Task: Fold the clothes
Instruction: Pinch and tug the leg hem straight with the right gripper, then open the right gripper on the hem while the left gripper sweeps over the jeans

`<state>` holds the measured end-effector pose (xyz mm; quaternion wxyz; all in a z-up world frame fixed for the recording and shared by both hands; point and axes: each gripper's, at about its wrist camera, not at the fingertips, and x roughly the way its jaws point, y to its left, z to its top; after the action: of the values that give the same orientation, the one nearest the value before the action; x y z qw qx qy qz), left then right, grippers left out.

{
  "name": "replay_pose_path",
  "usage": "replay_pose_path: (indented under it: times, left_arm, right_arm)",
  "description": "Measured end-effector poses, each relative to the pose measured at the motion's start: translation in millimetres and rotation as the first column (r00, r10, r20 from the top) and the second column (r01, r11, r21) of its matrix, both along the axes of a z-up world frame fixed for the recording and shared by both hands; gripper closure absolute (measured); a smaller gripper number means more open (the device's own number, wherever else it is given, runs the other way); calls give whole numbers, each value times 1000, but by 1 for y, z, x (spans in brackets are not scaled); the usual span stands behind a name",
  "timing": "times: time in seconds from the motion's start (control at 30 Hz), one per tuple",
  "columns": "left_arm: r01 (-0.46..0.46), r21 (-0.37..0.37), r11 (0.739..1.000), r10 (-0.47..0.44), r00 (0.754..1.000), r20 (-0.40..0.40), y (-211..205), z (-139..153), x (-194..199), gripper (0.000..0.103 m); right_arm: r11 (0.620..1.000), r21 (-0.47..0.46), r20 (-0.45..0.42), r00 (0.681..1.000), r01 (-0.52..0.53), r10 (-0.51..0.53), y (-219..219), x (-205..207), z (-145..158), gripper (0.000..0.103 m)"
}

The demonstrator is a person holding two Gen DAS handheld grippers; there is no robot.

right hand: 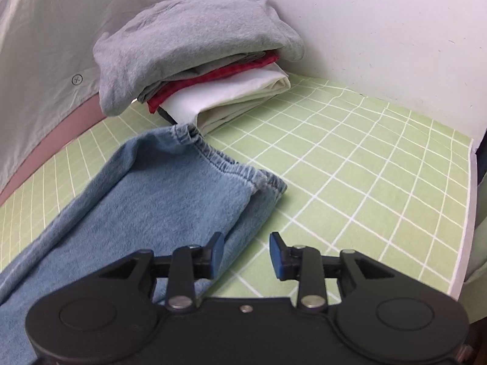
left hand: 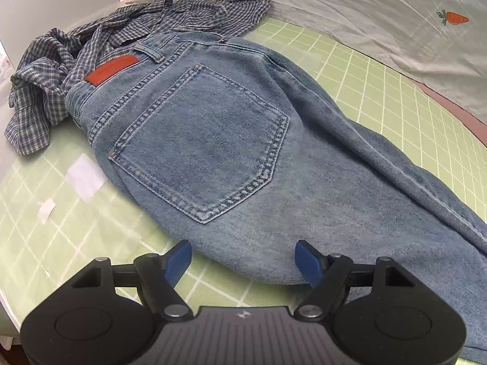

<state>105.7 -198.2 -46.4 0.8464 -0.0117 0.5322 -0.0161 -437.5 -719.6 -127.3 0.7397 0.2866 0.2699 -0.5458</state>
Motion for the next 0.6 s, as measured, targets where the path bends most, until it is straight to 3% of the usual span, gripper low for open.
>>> replay_pose_path:
  times: [0.23, 0.3, 0.33, 0.43, 0.6]
  left_arm:
    - [9, 22, 1000, -9, 1000, -10, -23, 0, 13, 26]
    - [23, 39, 999, -23, 1000, -11, -27, 0, 16, 25]
    - [31, 50, 998, -30, 999, -11, -30, 0, 16, 25]
    - [38, 66, 997, -38, 999, -14, -32, 1, 15, 25]
    - [45, 67, 997, -43, 999, -28, -30, 0, 14, 25]
  right_arm:
    - [999, -7, -3, 999, 47, -47, -36, 28, -8, 63]
    - [999, 4, -26, 998, 51, -51, -46, 34, -11, 69]
    - [999, 4, -35, 999, 40, -40, -49, 36, -10, 82]
    - [999, -38, -25, 1000, 2, -3, -50, 35, 3, 97]
    - [989, -144, 40, 999, 33, -27, -36, 16, 47, 97]
